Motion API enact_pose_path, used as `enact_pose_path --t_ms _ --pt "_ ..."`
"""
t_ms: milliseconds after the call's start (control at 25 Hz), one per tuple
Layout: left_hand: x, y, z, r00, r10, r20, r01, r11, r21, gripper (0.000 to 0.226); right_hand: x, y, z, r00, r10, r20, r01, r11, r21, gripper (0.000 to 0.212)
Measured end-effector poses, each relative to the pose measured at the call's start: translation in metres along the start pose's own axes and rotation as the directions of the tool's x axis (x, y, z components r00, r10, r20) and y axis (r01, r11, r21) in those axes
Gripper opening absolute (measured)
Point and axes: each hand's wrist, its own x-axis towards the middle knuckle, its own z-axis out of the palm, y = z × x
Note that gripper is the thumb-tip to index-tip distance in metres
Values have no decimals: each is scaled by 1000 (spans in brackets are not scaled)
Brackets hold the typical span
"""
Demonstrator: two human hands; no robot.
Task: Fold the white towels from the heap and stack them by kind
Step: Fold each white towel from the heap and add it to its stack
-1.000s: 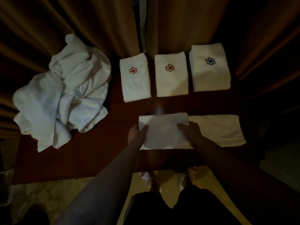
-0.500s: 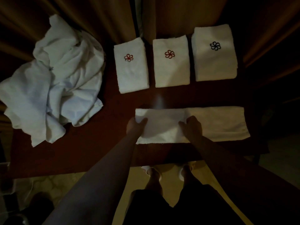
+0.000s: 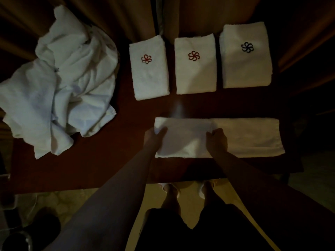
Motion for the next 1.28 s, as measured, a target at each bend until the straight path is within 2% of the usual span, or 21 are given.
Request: enact_pose_path --t_ms 80,160,200,240,320,400,520,720,840,920,960,1040,1160,1280 --pt "-2 1 -5 1000 -19 -17 18 996 -87 45 -8 -3 0 982 -118 -145 100 987 -125 56" --pt "-4 1 -15 999 -24 -40 18 990 -139 48 -19 -9 0 875 -388 -289 362 922 -139 35" --pt "-4 1 -22 999 -22 -44 15 990 -143 50 -25 -12 2 839 -477 -264 464 879 -112 27" --pt "-4 -1 -30 999 -19 -42 13 989 -146 51 -31 -16 5 842 -511 -175 510 859 -52 25" --pt "-4 -5 -46 999 -21 -25 17 984 -175 49 -39 -26 14 895 -436 96 432 900 57 36" --pt "-7 -5 -62 999 -41 -11 37 965 -260 43 -43 -39 21 906 -339 253 320 941 112 46" --pt "-14 -4 -88 1000 -19 -25 9 936 -353 35 -56 -65 26 882 -312 353 258 947 191 49" --pt "-36 2 -117 999 51 -6 -49 913 -405 29 -96 -120 29 836 -298 460 45 874 484 33" --pt "-50 19 -115 994 81 79 -19 807 -590 38 -111 -142 25 792 -367 487 67 846 528 43" --pt "-60 32 -107 986 85 141 27 761 -648 51 -114 -146 18 804 -380 458 88 837 540 45" --pt "-65 39 -103 982 92 162 32 772 -634 55 -114 -146 12 824 -355 442 73 840 538 43" --pt "-74 51 -92 972 128 196 5 826 -564 59 -109 -138 0 847 -273 456 -4 854 520 59" --pt "-76 62 -69 950 192 247 -56 881 -470 64 -93 -113 -23 844 -284 456 -52 801 596 72" --pt "-72 74 -43 925 207 317 -42 888 -459 64 -77 -85 -59 888 -269 373 -43 760 649 44"
